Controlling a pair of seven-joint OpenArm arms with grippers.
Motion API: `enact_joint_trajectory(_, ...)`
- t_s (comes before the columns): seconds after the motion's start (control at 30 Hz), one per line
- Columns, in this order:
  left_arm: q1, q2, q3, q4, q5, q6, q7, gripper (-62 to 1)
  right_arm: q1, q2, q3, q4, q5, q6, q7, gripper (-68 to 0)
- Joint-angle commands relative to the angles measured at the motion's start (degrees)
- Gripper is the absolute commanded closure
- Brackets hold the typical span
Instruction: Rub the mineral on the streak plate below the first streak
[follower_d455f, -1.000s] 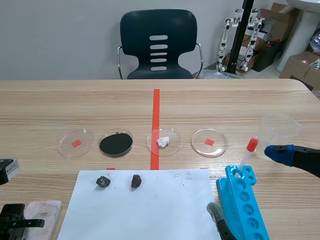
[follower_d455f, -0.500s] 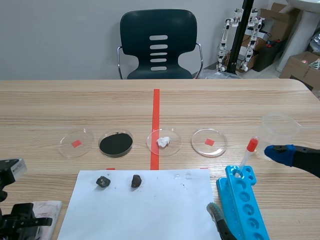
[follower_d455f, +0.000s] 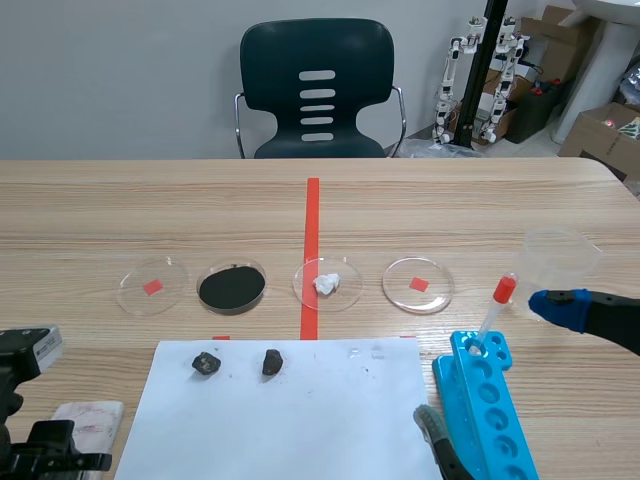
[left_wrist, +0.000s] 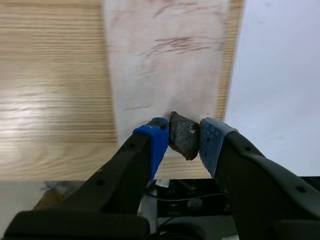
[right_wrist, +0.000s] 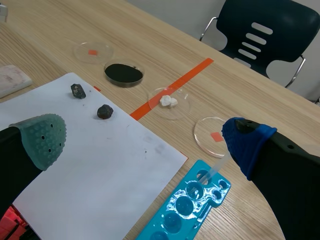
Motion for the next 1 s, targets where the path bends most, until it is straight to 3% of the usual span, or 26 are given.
enact_joint_trajectory(0.0, 0.2, 0.09, -0.11, 0.28, 2.54, 1.6, 1.38, -13.0, 0.17, 0.0, 0.31, 1.31, 0.68, -0.26, 0.87, -67.9)
enact_joint_trajectory(0.27, 0.17, 0.09, -0.11, 0.28, 7.19, 3.85, 4.31, -13.0, 0.17, 0.0, 0.31, 1.31, 0.68, -0.26, 0.87, -67.9)
enact_joint_trajectory(0.4, 0.15, 0.39, -0.11, 0.28, 2.99, 3.87, 2.25, -13.0, 0.17, 0.0, 0.31, 1.31, 0.68, -0.26, 0.87, -67.9)
enact_joint_trajectory(0.73, 0.15, 0.9, -0.11, 0.28, -5.03, -0.22, -0.13, -13.0, 0.17, 0.0, 0.31, 1.31, 0.68, -0.26, 0.87, -67.9)
enact_joint_trajectory(0.87, 0.15, 0.9, -0.11, 0.28, -5.01, -0.2, -0.35, -13.0, 0.17, 0.0, 0.31, 1.31, 0.68, -0.26, 0.87, -67.9)
enact_joint_trajectory(0.97, 0.15, 0.9, -0.11, 0.28, -2.14, 0.0, 0.42, -13.0, 0.17, 0.0, 0.31, 1.31, 0.68, -0.26, 0.87, -67.9)
